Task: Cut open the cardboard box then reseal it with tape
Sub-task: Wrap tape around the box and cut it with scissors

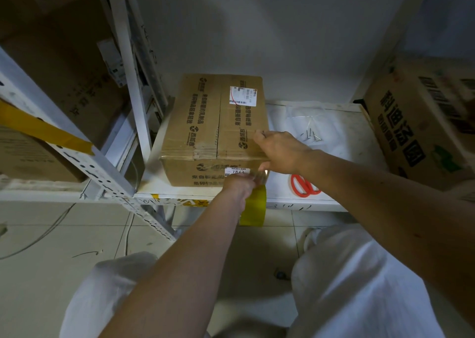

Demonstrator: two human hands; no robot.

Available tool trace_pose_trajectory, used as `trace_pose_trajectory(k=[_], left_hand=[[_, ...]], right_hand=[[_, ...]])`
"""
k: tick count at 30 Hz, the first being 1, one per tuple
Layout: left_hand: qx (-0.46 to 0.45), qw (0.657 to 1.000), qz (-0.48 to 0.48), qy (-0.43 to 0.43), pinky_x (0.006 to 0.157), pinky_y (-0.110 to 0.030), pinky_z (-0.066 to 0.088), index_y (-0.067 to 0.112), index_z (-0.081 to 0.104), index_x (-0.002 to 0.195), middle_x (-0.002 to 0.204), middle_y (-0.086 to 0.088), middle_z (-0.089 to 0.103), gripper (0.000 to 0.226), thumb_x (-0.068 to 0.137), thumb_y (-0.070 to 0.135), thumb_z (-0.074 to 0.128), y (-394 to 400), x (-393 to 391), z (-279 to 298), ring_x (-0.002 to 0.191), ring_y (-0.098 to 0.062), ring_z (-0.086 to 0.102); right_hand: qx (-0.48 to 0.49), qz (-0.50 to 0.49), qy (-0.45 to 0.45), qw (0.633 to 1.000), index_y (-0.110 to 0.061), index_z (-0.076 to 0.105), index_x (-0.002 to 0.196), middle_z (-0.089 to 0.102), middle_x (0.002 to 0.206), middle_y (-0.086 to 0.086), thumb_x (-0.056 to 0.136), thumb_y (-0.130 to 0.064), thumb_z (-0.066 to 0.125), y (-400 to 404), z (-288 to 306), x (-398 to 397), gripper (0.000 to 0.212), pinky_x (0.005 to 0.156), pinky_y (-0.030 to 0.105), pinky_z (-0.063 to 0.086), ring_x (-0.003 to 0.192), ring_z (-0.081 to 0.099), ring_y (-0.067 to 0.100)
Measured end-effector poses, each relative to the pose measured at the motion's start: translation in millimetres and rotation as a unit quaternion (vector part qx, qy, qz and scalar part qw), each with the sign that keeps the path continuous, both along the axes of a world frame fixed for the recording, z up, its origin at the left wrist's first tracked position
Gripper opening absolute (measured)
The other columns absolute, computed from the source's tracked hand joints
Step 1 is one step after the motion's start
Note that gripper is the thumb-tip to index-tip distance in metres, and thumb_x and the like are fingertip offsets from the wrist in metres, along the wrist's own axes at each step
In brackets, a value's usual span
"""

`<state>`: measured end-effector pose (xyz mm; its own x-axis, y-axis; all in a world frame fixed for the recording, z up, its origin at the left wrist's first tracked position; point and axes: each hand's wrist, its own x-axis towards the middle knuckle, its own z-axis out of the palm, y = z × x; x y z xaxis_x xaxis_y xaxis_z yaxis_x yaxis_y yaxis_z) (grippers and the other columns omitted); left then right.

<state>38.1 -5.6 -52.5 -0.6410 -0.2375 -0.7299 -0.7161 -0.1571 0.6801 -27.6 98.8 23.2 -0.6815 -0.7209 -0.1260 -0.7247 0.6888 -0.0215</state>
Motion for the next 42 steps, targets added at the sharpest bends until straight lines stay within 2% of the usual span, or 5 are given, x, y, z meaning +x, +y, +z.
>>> trace_pose_trajectory(k=[9,20,24,35,42], left_hand=[[0.003,1.0,0.005,0.017,0.104,-0.042,0.044,0.006,0.059,0.125,0.115,-0.013,0.064,0.034,0.092,0.015,0.062,5,-2,7,0.111,-0.027,0.059],[-0.009,0.999,-0.007,0.032,0.102,-0.041,0.046,0.001,0.056,0.128,0.132,-0.018,0.058,0.04,0.089,0.006,0.064,0,-3,1,0.123,-0.034,0.055],[0.004,1.0,-0.004,0.024,0.106,-0.049,0.042,0.009,0.068,0.092,0.126,-0.02,0.062,0.007,0.089,0.004,0.065,0,-2,1,0.121,-0.035,0.056],[0.02,1.0,-0.014,0.001,0.107,-0.052,0.041,0.016,0.063,0.075,0.129,-0.018,0.06,0.016,0.086,0.005,0.069,-8,-2,-2,0.124,-0.036,0.053],[0.039,0.999,-0.031,-0.012,0.102,-0.051,0.045,0.015,0.064,0.082,0.126,-0.017,0.061,0.011,0.085,0.006,0.069,-15,-2,-2,0.119,-0.035,0.056]], right_hand=[[0.009,-0.01,0.003,1.0,-0.005,0.03,0.136,0.045,0.134,0.013,0.08,-0.025,0.075,-2,-6,1,0.074,0.098,0.032,0.039,0.122,0.045,0.027],[-0.074,-0.042,0.03,0.996,-0.012,0.047,0.12,0.06,0.102,0.006,0.087,-0.066,0.044,-6,-10,2,0.063,0.079,0.031,0.045,0.095,0.059,0.023],[-0.191,-0.173,-0.047,0.965,-0.007,0.056,0.104,0.062,0.091,0.012,0.103,-0.033,0.031,27,-4,-15,0.036,0.071,0.029,0.041,0.085,0.059,0.028],[0.127,-0.276,-0.058,0.951,-0.008,0.061,0.108,0.066,0.093,0.004,0.092,-0.025,0.052,67,-83,-1,0.025,0.063,0.025,0.047,0.085,0.064,0.02],[0.145,-0.301,-0.141,0.932,-0.014,0.056,0.086,0.055,0.071,-0.004,0.082,-0.031,0.066,79,-80,-12,0.02,0.065,0.024,0.046,0.075,0.058,0.014]])
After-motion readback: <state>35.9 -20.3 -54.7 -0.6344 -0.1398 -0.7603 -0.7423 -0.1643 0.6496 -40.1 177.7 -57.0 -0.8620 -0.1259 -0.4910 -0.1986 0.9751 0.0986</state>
